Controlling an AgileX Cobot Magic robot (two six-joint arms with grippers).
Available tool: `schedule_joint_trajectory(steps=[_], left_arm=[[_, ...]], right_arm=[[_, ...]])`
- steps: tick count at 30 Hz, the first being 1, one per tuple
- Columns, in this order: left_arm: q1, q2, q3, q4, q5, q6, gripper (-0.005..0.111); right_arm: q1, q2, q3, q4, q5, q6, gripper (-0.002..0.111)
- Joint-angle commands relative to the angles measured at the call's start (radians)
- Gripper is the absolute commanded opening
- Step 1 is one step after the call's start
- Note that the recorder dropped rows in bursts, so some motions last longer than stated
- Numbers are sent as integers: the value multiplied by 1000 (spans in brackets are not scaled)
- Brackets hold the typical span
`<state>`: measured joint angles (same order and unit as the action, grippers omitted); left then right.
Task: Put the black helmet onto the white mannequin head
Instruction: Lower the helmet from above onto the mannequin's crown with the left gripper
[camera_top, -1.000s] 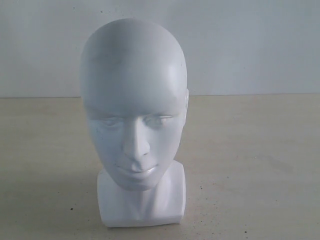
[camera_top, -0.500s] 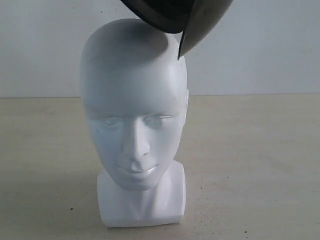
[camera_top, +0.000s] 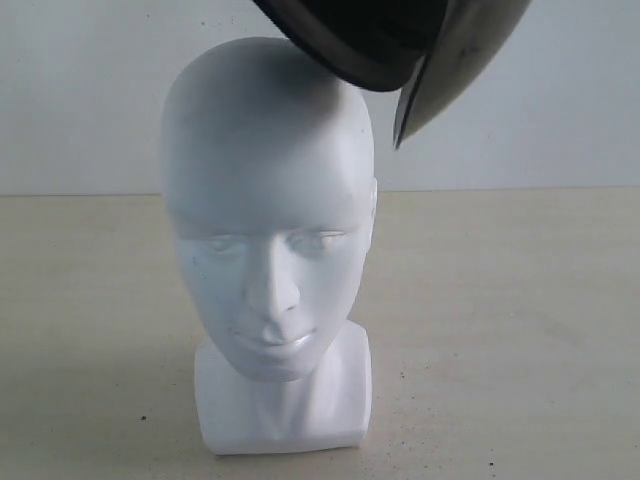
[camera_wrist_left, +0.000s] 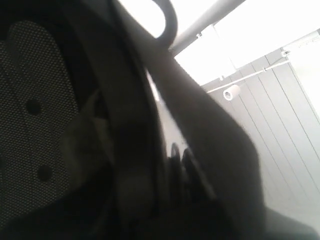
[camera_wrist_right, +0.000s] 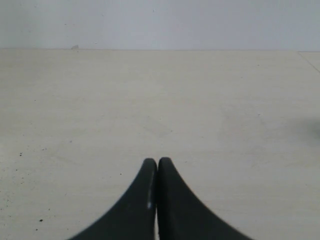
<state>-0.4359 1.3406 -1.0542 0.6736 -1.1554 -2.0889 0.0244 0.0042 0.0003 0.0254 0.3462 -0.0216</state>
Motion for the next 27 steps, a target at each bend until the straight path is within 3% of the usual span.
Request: schedule_joint_trajectory(steps=[1, 27], left_arm=[[-4, -18, 60, -125, -66, 3, 4], [-2, -20, 223, -140, -66, 45, 4]], right_arm=[[-4, -4, 0, -6, -12, -2, 0], [-4, -4, 0, -6, -12, -2, 0]])
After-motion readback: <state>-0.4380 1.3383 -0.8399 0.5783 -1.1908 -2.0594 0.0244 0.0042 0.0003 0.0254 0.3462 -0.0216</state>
